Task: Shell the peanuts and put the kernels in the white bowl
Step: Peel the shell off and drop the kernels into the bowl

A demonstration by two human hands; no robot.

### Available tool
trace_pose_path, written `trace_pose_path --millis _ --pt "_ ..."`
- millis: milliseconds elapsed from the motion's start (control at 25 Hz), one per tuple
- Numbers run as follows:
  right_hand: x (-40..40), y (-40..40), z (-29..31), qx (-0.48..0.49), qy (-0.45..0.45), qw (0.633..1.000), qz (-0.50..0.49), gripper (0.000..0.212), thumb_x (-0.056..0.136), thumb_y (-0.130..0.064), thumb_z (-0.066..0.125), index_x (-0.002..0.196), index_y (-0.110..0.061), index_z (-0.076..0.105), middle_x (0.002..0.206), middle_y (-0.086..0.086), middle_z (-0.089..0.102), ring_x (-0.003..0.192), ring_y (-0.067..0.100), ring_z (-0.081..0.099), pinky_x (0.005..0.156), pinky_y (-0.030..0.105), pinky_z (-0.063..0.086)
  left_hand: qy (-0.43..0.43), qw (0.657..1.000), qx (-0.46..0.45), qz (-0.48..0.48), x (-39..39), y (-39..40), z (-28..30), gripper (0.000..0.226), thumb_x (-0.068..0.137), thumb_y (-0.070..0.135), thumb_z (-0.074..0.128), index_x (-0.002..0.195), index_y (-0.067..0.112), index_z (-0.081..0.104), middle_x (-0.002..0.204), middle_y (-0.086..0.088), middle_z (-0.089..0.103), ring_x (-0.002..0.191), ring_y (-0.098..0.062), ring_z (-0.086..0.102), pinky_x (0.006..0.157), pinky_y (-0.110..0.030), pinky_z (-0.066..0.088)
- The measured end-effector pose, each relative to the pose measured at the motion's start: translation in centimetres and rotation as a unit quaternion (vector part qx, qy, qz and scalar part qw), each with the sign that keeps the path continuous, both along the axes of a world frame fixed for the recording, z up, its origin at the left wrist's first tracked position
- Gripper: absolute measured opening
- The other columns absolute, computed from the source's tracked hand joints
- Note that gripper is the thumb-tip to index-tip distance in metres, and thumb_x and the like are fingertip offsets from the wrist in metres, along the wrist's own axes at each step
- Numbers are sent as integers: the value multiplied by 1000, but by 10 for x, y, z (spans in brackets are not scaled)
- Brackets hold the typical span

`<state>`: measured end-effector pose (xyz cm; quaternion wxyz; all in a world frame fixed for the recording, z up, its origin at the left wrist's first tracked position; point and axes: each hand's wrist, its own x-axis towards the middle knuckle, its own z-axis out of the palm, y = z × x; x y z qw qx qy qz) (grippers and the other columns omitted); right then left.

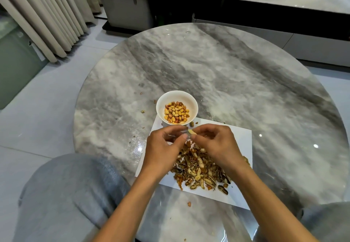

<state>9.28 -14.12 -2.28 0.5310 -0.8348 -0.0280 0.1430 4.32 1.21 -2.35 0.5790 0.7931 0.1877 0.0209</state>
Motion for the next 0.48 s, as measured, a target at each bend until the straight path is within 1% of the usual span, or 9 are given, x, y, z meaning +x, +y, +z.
trace_pose_path --millis 40,120,240,320,400,480 --pt "-9 -4 10 58 32 998 -7 3 84 -22 79 88 -22 79 80 -1 75 71 19 68 64 32 55 -11 997 -70 2 1 -3 4 16 86 17 76 95 30 78 88 14 76 85 -2 69 77 -18 55" --pt "-23 -11 25 134 66 988 -24 8 84 -14 78 90 -19 80 84 4 77 67 24 66 61 31 55 -27 989 -142 -12 0 -9 10 15 85 12 76 92 26 79 92 10 77 91 -7 71 81 -23 57" --pt "-34 -12 33 235 102 965 -51 16 81 -9 74 95 -13 80 87 5 77 65 17 65 63 27 56 -47 978 -202 -23 -2 -15 15 19 86 3 72 91 21 78 93 5 78 88 -5 71 72 -17 53" --pt "-36 -10 34 278 127 950 -57 18 78 -11 72 94 -12 80 84 3 76 68 14 67 65 26 57 -59 970 -234 -23 -3 -15 17 19 86 2 70 91 18 77 91 3 78 83 -4 69 69 -16 50" --pt "-35 -8 34 303 146 940 -60 18 75 -12 73 92 -11 81 85 7 76 72 15 69 67 27 58 -65 963 -259 -29 -3 -14 18 13 83 10 71 92 16 77 92 3 78 80 -3 67 65 -15 49" --pt "-34 -8 33 311 151 936 -60 19 74 -13 74 92 -9 80 87 11 76 75 16 69 68 28 59 -67 958 -276 -31 -3 -15 20 17 76 18 71 92 14 77 90 3 78 76 -1 67 64 -14 49"
